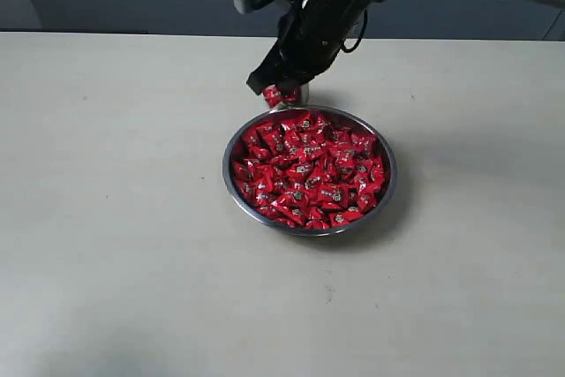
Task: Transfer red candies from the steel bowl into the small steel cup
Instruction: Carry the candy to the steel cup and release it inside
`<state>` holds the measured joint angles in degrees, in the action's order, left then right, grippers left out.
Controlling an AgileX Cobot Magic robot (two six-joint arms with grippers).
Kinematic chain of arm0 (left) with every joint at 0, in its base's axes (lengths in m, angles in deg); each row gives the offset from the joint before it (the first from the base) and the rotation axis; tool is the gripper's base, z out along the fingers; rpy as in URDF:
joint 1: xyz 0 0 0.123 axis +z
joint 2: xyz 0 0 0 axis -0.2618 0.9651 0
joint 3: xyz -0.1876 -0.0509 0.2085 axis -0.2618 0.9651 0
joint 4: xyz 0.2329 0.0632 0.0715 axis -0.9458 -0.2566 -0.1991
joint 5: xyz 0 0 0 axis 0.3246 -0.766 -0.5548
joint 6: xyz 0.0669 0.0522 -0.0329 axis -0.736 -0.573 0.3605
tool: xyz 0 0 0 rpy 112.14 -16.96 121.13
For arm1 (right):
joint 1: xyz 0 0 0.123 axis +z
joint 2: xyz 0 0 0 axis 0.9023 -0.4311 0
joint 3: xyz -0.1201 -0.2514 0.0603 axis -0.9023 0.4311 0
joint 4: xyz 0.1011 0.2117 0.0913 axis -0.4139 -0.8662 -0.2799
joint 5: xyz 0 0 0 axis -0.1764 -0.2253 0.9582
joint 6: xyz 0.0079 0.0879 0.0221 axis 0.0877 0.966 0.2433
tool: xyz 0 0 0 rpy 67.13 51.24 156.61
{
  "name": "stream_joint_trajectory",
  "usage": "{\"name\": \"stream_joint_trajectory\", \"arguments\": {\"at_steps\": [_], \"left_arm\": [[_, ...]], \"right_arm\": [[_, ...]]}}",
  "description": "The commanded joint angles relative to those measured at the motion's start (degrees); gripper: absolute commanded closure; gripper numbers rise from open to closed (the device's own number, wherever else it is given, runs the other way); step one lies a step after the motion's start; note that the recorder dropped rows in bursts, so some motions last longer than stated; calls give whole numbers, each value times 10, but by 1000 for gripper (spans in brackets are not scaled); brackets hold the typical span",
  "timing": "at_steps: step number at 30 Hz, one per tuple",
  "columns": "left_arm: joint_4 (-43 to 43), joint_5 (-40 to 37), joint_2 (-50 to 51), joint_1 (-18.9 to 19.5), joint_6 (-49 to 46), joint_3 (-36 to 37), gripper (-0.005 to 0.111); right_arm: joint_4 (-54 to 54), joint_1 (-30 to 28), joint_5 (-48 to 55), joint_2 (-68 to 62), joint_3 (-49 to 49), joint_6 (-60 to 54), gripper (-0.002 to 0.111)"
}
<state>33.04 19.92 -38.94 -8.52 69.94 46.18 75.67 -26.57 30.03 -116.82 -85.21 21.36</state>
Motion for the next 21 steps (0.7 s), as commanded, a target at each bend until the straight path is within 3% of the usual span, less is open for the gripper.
{"name": "stream_joint_trajectory", "arguments": {"at_steps": [1, 8, 21], "left_arm": [[-1, 3, -3, -5, 1, -5, 106], [-1, 3, -3, -5, 1, -5, 106], [-1, 3, -3, -5, 1, -5, 106]], "right_arm": [[44, -1, -93, 7, 2, 30, 108], [103, -16, -227, -3, 1, 113, 108], [71, -54, -290, -82, 0, 116, 108]]}}
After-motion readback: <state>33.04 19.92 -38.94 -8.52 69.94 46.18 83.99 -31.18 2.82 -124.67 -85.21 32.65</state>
